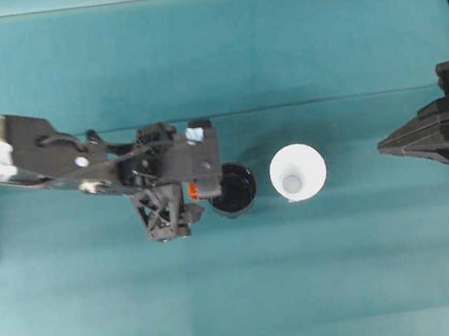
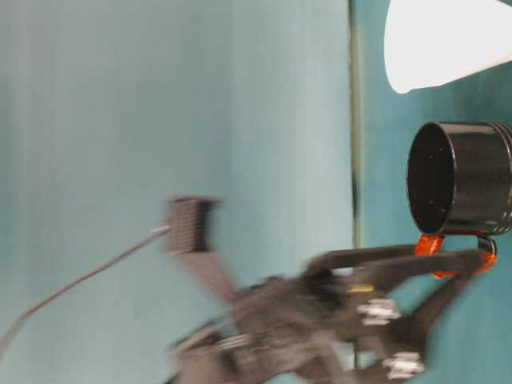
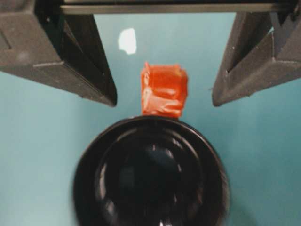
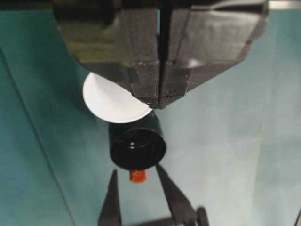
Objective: Put the paper cup into the moved red handle cup holder.
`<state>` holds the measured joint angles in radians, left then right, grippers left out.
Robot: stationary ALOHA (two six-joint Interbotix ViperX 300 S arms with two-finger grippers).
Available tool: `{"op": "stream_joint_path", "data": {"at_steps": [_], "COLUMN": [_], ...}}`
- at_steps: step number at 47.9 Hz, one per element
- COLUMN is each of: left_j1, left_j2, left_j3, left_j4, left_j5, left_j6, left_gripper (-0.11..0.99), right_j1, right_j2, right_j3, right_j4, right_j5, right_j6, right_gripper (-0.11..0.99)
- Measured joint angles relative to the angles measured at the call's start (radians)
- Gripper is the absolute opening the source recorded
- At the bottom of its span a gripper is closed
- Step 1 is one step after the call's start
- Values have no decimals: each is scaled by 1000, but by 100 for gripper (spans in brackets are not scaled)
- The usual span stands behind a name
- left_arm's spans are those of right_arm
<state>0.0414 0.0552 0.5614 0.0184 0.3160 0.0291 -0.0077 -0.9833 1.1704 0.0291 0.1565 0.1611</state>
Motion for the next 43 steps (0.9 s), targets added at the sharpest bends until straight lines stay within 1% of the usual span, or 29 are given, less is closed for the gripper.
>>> {"op": "stream_joint_path", "data": {"at_steps": [4, 5, 6, 8, 10, 12, 13, 14, 16, 18, 20, 23, 24, 25, 26, 27, 28, 30, 31, 33, 34, 35, 36, 39, 41, 43], "left_j1": [-5, -6, -8, -11, -15, -20, -25, -28, -34, -38, -41, -44, -46, -46, -46, -46, -48, -48, -48, -48, -48, -48, -48, -48, -48, -48], "left_j2": [-74, -91, -110, -147, -184, -221, -249, -268, -311, -348, -380, -425, -439, -451, -462, -474, -483, -503, -511, -520, -525, -526, -528, -532, -534, -535], "left_j3": [12, 15, 20, 29, 41, 58, 74, 84, 106, 127, 147, 175, 183, 190, 198, 202, 207, 218, 221, 225, 229, 232, 233, 239, 239, 239], "left_j4": [2, 0, 2, 2, 0, 2, 2, 0, 2, 2, 2, 0, 0, 0, 2, 0, 2, 0, 2, 2, 0, 2, 2, 0, 2, 0], "left_j5": [37, 46, 58, 80, 103, 121, 129, 133, 138, 140, 141, 141, 141, 141, 141, 141, 143, 143, 143, 144, 146, 147, 147, 152, 152, 152], "left_j6": [-5, 0, 3, -2, 0, 2, -5, -8, -5, -9, -14, -14, -15, -17, -15, -15, -14, -14, -14, -14, -15, -15, -17, -17, -17, -17], "left_gripper": [91, 91, 91, 91, 91, 91, 91, 91, 91, 91, 91, 91, 91, 91, 91, 91, 91, 91, 91, 91, 91, 91, 91, 91, 91, 91], "right_j1": [-2, 0, -2, 0, -2, -2, -2, -2, 0, -2, -3, -11, -15, -20, -25, -31, -41, -57, -64, -80, -87, -97, -106, -127, -133, -135], "right_j2": [0, 0, 0, 0, 0, 0, 0, 0, 0, -2, 0, 0, 0, 0, 2, 3, 6, 12, 17, 26, 29, 34, 38, 54, 66, 80], "right_j3": [0, 0, 0, 0, 0, 0, 0, 0, 0, 0, 0, 0, -2, -3, -6, -8, -14, -23, -29, -41, -51, -60, -72, -101, -120, -135], "right_j4": [2, 0, 2, 0, 2, 0, 0, 0, 2, 0, 2, 2, 0, 2, 0, 2, 2, 2, 2, 0, 2, 0, 2, 2, 2, 0], "right_j5": [5, 8, 9, 14, 15, 18, 18, 18, 20, 20, 20, 31, 35, 40, 46, 52, 66, 83, 91, 109, 121, 133, 147, 192, 219, 247], "right_j6": [0, -2, 0, 0, 0, 0, -2, 0, 0, 0, 0, 5, 9, 14, 18, 25, 31, 43, 49, 67, 77, 87, 98, 127, 138, 146], "right_gripper": [-11, -11, -11, -11, -11, -11, -11, -11, -11, -11, -11, -11, -11, -11, -11, -11, -11, -11, -11, -11, -11, -11, -10, -9, -7, -5]}}
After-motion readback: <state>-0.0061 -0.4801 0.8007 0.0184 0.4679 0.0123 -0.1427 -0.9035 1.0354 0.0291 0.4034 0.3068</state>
